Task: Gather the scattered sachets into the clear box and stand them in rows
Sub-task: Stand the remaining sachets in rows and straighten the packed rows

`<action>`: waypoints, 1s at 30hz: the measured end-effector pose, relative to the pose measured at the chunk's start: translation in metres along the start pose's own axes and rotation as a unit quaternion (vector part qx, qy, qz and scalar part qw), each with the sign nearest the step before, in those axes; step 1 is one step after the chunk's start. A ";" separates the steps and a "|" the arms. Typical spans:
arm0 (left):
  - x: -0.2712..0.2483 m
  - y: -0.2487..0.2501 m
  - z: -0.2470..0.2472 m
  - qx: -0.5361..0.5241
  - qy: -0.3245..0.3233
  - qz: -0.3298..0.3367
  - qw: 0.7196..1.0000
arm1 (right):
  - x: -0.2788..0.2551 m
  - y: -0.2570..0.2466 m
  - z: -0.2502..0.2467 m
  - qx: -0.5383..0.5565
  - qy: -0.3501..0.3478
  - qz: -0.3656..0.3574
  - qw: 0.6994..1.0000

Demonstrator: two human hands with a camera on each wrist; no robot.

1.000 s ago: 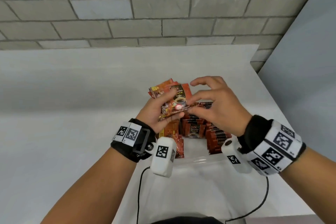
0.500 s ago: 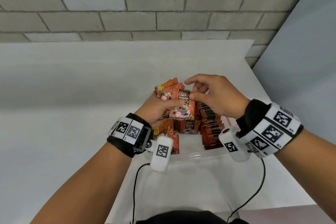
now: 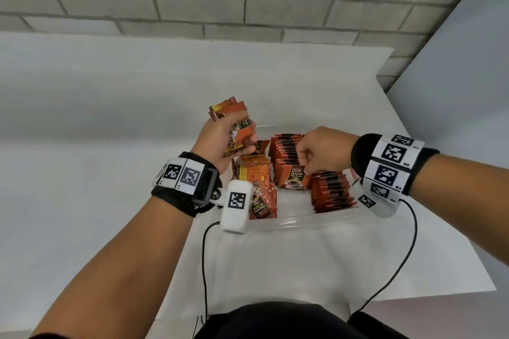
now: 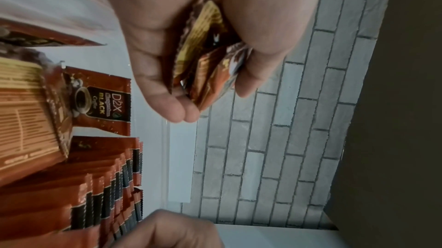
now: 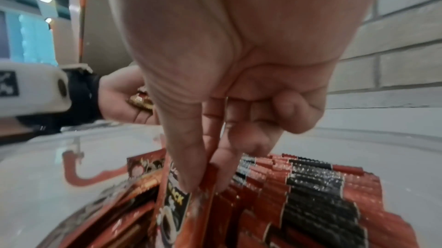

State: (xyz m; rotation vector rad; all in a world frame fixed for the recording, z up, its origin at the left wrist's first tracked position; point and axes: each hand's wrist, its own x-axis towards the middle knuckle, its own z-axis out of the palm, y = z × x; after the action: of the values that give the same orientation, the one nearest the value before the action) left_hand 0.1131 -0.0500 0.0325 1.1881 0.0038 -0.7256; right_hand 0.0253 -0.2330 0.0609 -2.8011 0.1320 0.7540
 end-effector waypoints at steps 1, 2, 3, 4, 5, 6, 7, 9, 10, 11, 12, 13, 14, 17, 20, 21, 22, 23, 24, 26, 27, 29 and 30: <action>0.000 0.000 -0.002 0.002 -0.001 -0.001 1.000 | 0.002 -0.002 0.002 -0.013 -0.003 -0.004 1.000; 0.000 0.000 -0.003 0.003 -0.002 -0.002 1.000 | 0.004 -0.003 0.004 -0.029 -0.004 -0.007 1.000; -0.001 0.000 -0.004 0.004 -0.004 -0.003 1.000 | 0.006 -0.004 0.006 -0.044 -0.003 -0.009 0.999; -0.001 0.000 -0.006 0.001 -0.006 -0.004 1.000 | 0.007 -0.005 0.008 -0.057 -0.001 -0.009 0.998; 0.000 0.001 -0.007 -0.002 -0.007 -0.004 1.000 | 0.008 -0.005 0.009 -0.067 0.001 -0.007 0.998; 0.000 0.000 -0.009 -0.004 -0.008 -0.004 1.000 | 0.009 -0.005 0.011 -0.073 0.003 -0.006 0.997; -0.001 0.000 -0.009 -0.007 -0.008 -0.004 1.000 | 0.010 -0.005 0.012 -0.079 0.003 -0.005 0.997; -0.001 0.000 -0.010 -0.010 -0.006 0.001 1.000 | 0.010 -0.004 0.013 -0.087 0.005 -0.004 0.996; -0.001 0.000 -0.010 -0.010 -0.007 0.004 1.000 | 0.009 -0.004 0.013 -0.087 0.007 -0.003 0.996; -0.002 0.000 -0.010 -0.010 -0.008 0.006 1.000 | 0.009 -0.004 0.013 -0.088 0.006 -0.002 0.996; -0.002 0.000 -0.010 -0.011 -0.010 0.007 1.000 | 0.008 -0.004 0.013 -0.091 0.004 -0.001 0.996; -0.003 0.001 -0.009 -0.011 -0.012 0.009 1.000 | 0.008 -0.005 0.013 -0.095 0.001 0.000 0.995; -0.004 0.001 -0.008 -0.011 -0.014 0.009 1.000 | 0.007 -0.005 0.013 -0.099 -0.003 0.000 0.995; -0.004 0.001 -0.007 -0.016 -0.019 0.008 1.000 | 0.008 -0.005 0.014 -0.101 -0.013 0.002 0.995; -0.004 0.001 -0.008 -0.017 -0.021 0.007 1.000 | 0.009 -0.004 0.015 -0.098 -0.021 0.007 0.995; -0.004 0.001 -0.009 -0.019 -0.020 0.005 1.000 | 0.009 -0.004 0.015 -0.095 -0.023 0.009 0.995; -0.005 0.002 -0.009 -0.019 -0.020 0.004 1.000 | 0.009 -0.003 0.015 -0.095 -0.023 0.009 0.995; -0.005 0.003 -0.008 -0.019 -0.020 0.004 1.000 | 0.009 -0.002 0.015 -0.095 -0.022 0.010 0.995; -0.006 0.004 -0.008 -0.017 -0.018 0.003 1.000 | 0.008 -0.001 0.015 -0.094 -0.020 0.011 0.995; -0.007 0.005 -0.007 -0.015 -0.017 0.002 1.000 | 0.008 0.000 0.014 -0.090 -0.018 0.011 0.996; -0.008 0.005 -0.007 -0.015 -0.017 0.002 1.000 | 0.007 0.000 0.014 -0.088 -0.020 0.011 0.996; -0.009 0.005 -0.007 -0.018 -0.018 0.003 1.000 | 0.008 0.000 0.014 -0.082 -0.014 0.008 0.997; -0.009 0.005 -0.007 -0.020 -0.019 0.001 1.000 | 0.008 0.000 0.015 -0.079 -0.008 0.006 0.997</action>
State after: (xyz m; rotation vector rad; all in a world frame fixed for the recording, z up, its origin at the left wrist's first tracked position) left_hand 0.1106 -0.0386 0.0370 1.1364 -0.0148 -0.7422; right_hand 0.0253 -0.2299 0.0443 -2.9449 0.0911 0.8242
